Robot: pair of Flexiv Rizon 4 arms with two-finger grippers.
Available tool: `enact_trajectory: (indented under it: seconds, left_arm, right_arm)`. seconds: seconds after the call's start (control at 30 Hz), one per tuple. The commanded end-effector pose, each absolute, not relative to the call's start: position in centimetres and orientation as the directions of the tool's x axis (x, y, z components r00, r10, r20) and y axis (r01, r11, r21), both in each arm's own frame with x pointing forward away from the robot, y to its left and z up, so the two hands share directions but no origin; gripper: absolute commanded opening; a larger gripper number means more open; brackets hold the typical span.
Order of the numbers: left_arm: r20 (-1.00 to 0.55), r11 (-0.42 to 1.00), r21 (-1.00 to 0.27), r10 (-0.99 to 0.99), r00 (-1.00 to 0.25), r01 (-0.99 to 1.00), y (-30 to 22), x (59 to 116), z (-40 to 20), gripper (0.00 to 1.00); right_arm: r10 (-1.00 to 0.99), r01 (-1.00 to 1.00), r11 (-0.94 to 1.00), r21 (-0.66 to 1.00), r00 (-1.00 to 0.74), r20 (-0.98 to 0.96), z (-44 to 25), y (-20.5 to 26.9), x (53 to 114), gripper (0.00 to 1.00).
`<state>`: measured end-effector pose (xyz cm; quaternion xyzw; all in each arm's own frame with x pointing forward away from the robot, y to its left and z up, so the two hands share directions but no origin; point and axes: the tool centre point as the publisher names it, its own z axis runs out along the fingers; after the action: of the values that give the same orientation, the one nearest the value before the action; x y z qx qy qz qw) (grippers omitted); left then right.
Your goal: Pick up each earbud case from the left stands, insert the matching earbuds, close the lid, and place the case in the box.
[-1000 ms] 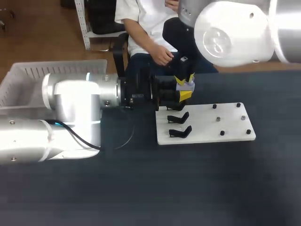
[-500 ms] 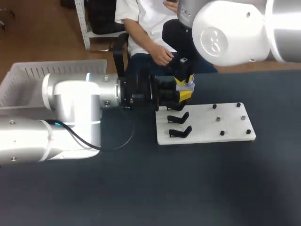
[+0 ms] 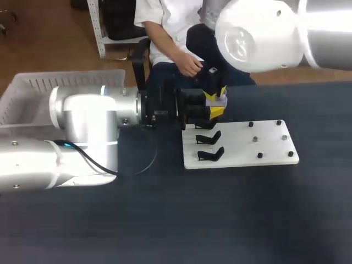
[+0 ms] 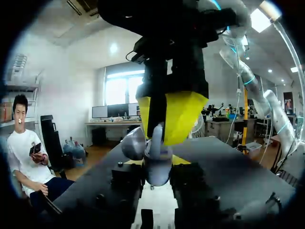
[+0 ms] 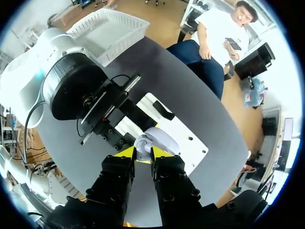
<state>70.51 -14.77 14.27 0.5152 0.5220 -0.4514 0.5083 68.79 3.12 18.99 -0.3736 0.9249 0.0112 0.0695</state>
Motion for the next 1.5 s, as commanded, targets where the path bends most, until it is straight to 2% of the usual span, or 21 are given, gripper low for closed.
enact_trajectory:
  seconds: [0.03,0.1,0.17,0.23,0.37,1.0,1.2,1.37,1.5]
  left_arm:
    - [-0.996,0.070,0.058,0.073,0.053,0.996,-14.8,70.2,14.4,0.00]
    - [-0.996,0.070,0.058,0.073,0.053,0.996,-14.8,70.2,14.4,0.00]
    - [-0.996,0.070,0.058,0.073,0.053,0.996,-14.8,70.2,14.4,0.00]
    - [-0.996,0.070,0.058,0.073,0.053,0.996,-14.8,70.2,14.4,0.00]
    - [-0.996,0.070,0.058,0.073,0.053,0.996,-14.8,70.2,14.4,0.00]
    - [-0.996,0.070,0.058,0.073,0.053,0.996,-14.8,70.2,14.4,0.00]
    - [-0.996,0.070,0.058,0.073,0.053,0.996,-14.8,70.2,14.4,0.00]
    - [-0.996,0.070,0.058,0.073,0.053,0.996,-14.8,70.2,14.4,0.00]
    - [-0.996,0.070,0.058,0.073,0.053,0.996,-14.8,70.2,14.4,0.00]
  right_arm:
    - [-0.688,-0.690,0.723,-0.034,-0.714,-0.132,18.8,3.3,69.0,0.00]
    - [-0.688,-0.690,0.723,-0.035,-0.714,-0.131,18.8,3.2,69.0,0.10]
    - [-0.687,-0.689,0.724,-0.035,-0.715,-0.131,18.8,3.2,69.0,0.14]
    - [-0.687,-0.689,0.724,-0.036,-0.715,-0.130,18.8,3.2,69.0,0.22]
    - [-0.689,-0.690,0.723,-0.039,-0.714,-0.126,18.8,3.2,69.0,0.27]
    - [-0.689,-0.689,0.723,-0.051,-0.714,-0.126,19.1,3.1,68.7,0.31]
    - [-0.684,-0.687,0.725,-0.056,-0.708,-0.177,20.9,3.1,68.3,0.31]
    - [-0.641,-0.648,0.759,-0.058,-0.730,-0.238,21.7,3.0,69.8,0.35]
    - [-0.611,-0.620,0.782,-0.058,-0.745,-0.267,21.4,3.0,71.9,0.34]
